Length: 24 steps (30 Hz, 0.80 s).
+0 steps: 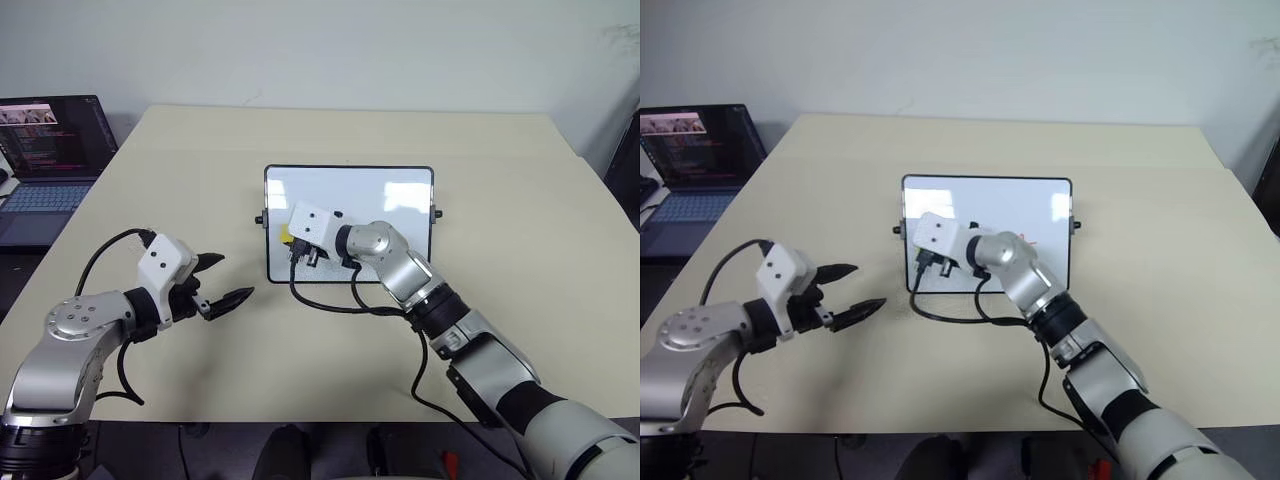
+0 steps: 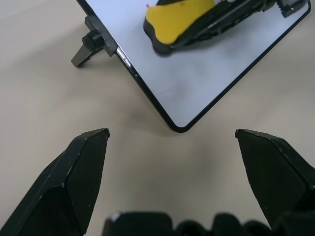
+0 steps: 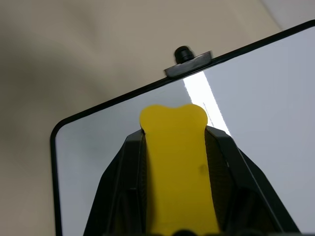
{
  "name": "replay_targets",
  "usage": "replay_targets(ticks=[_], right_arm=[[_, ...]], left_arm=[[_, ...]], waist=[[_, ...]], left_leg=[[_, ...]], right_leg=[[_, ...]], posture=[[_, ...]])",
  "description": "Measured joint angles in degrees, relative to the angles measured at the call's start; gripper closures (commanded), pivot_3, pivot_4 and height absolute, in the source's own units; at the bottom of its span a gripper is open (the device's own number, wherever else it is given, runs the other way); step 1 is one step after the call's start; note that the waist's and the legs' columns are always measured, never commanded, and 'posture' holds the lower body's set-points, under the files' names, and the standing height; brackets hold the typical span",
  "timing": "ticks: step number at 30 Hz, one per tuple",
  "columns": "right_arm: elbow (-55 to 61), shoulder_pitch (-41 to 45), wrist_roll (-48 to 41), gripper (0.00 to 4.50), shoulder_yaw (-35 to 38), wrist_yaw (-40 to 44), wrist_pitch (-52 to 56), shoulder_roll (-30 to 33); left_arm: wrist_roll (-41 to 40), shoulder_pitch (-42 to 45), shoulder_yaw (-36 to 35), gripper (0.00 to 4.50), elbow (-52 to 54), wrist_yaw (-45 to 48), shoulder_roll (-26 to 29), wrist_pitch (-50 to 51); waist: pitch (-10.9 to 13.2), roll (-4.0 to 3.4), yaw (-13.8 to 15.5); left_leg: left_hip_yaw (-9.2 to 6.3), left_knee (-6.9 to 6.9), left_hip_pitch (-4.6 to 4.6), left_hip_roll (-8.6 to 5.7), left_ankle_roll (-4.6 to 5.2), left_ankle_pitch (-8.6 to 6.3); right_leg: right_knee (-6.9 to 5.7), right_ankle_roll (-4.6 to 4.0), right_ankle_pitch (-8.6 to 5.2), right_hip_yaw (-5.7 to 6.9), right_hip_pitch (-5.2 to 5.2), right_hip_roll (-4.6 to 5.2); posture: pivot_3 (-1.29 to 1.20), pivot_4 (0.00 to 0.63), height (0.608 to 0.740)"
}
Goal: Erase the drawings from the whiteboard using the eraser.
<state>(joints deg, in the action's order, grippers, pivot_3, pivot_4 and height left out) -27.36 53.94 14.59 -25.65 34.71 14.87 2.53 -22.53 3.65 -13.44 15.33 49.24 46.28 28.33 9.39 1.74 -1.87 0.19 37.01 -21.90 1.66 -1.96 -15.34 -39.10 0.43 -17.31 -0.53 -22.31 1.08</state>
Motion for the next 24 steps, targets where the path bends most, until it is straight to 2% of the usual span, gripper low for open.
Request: replay_targets(ticks=[6, 15, 24], right_arm=[[-0.51, 1.27, -0.08, 3.22, 1.19, -0.42, 0.58, 0.48], [3.20, -1.40, 0.01, 3.22, -1.23, 5.85, 2.18, 2.84], [-0.35, 2.10, 0.03, 3.22, 1.56, -1.75, 1.46, 1.86]], left_arm=[[0.02, 0.37, 0.35, 0.00, -0.15, 0.14, 0.00, -0.12], [0.05, 0.65, 0.78, 0.00, -0.16, 0.15, -0.09, -0.17], [0.08, 1.60, 1.89, 0.00, -0.44, 0.27, -0.09, -0.23]], waist=[[0.00, 0.00, 0.07], [-0.01, 0.01, 0.02], [-0.01, 0.02, 0.12]], left_leg=[[-0.02, 0.00, 0.00, -0.01, 0.00, 0.00], [-0.03, 0.01, 0.04, 0.00, 0.00, 0.00], [-0.06, 0.03, 0.04, -0.01, -0.01, 0.03]], right_leg=[[0.01, -0.03, 0.02, 0.03, 0.01, 0.01], [-0.02, -0.03, 0.02, 0.04, 0.03, 0.01], [-0.03, -0.14, 0.10, 0.09, 0.04, 0.01]], posture=[[0.00, 0.150, 0.740], [0.00, 0.150, 0.740], [0.00, 0.150, 0.740]])
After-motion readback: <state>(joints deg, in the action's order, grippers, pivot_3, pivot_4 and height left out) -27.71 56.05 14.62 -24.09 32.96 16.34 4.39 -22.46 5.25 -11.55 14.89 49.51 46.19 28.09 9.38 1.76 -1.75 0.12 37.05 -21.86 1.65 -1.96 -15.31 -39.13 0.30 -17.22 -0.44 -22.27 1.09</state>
